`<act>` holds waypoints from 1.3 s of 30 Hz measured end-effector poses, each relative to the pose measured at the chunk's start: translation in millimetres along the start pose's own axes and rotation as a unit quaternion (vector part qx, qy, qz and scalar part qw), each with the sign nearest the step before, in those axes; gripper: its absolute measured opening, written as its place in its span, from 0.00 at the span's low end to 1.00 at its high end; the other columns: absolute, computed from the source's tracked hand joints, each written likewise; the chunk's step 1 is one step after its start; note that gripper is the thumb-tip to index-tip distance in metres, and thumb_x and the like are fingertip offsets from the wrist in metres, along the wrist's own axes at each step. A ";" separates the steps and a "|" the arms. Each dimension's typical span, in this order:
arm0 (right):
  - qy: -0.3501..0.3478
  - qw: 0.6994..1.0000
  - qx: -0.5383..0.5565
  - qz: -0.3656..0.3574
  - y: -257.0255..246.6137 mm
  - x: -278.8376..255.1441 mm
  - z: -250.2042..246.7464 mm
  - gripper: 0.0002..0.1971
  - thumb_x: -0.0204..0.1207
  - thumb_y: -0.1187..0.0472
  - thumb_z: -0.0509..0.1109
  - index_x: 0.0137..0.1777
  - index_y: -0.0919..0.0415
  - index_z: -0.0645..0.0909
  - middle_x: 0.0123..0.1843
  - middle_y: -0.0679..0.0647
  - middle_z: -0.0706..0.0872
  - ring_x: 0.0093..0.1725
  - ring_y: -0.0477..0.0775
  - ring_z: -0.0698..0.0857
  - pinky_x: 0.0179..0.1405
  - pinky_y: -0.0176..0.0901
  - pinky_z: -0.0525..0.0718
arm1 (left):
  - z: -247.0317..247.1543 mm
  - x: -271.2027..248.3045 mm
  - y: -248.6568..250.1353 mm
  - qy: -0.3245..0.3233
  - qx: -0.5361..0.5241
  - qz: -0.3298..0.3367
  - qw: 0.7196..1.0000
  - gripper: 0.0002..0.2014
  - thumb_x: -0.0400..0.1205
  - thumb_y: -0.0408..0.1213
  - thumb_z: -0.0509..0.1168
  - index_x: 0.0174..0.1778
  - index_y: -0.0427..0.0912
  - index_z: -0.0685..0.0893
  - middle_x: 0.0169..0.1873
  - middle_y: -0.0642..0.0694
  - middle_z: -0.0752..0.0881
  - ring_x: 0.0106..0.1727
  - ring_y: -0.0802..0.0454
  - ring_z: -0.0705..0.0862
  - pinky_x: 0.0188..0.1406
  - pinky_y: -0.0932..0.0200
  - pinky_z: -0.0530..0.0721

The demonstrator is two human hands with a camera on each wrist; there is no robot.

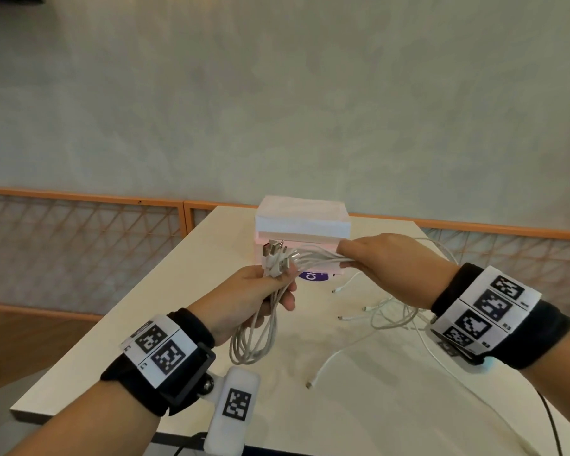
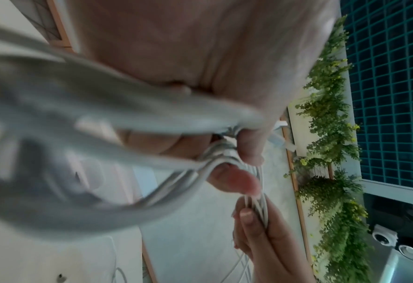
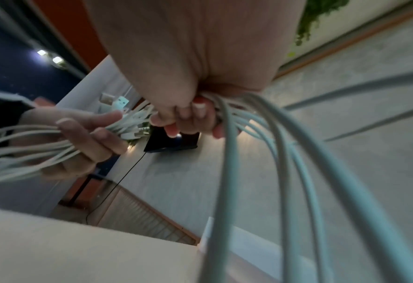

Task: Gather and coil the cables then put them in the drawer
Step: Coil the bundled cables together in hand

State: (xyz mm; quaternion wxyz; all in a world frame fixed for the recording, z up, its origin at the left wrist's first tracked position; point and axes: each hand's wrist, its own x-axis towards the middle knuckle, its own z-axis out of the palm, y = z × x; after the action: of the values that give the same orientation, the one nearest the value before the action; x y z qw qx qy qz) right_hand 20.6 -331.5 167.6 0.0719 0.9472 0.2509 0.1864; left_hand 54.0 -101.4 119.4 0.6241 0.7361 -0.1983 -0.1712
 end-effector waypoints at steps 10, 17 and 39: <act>-0.015 0.988 0.151 -0.001 -16.1 8.0 -8.0 0.12 0.80 0.49 0.63 0.58 0.53 0.74 0.42 0.42 0.83 0.38 0.46 0.78 0.34 0.31 0.73 | 14.0 2.4 -5.6 -0.027 0.083 0.037 0.996 0.24 0.82 0.54 0.60 0.19 0.53 0.74 0.19 0.55 0.67 0.25 0.55 0.61 0.29 0.55 0.58; 0.032 0.998 0.041 -0.042 -15.9 2.1 -11.5 0.26 0.77 0.37 0.57 0.74 0.42 0.64 0.61 0.43 0.84 0.53 0.52 0.84 0.41 0.43 0.78 | 14.0 2.9 -10.7 -0.028 0.074 0.026 0.997 0.24 0.80 0.59 0.61 0.20 0.52 0.72 0.20 0.53 0.66 0.24 0.55 0.62 0.30 0.56 0.59; 0.008 0.990 0.133 0.039 -11.1 -1.8 -2.3 0.11 0.83 0.48 0.55 0.53 0.54 0.74 0.39 0.44 0.81 0.39 0.51 0.78 0.37 0.44 0.73 | 12.1 -4.0 -0.8 -0.026 0.041 0.034 0.998 0.21 0.81 0.56 0.58 0.37 0.39 0.70 0.17 0.53 0.63 0.22 0.57 0.60 0.19 0.69 0.64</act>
State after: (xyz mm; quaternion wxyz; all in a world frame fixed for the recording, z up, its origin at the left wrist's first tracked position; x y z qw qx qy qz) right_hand 13.3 -322.6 166.6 -0.0639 0.9558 0.2370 0.1616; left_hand 44.6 -109.5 116.6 0.5939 0.7489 -0.2464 -0.1605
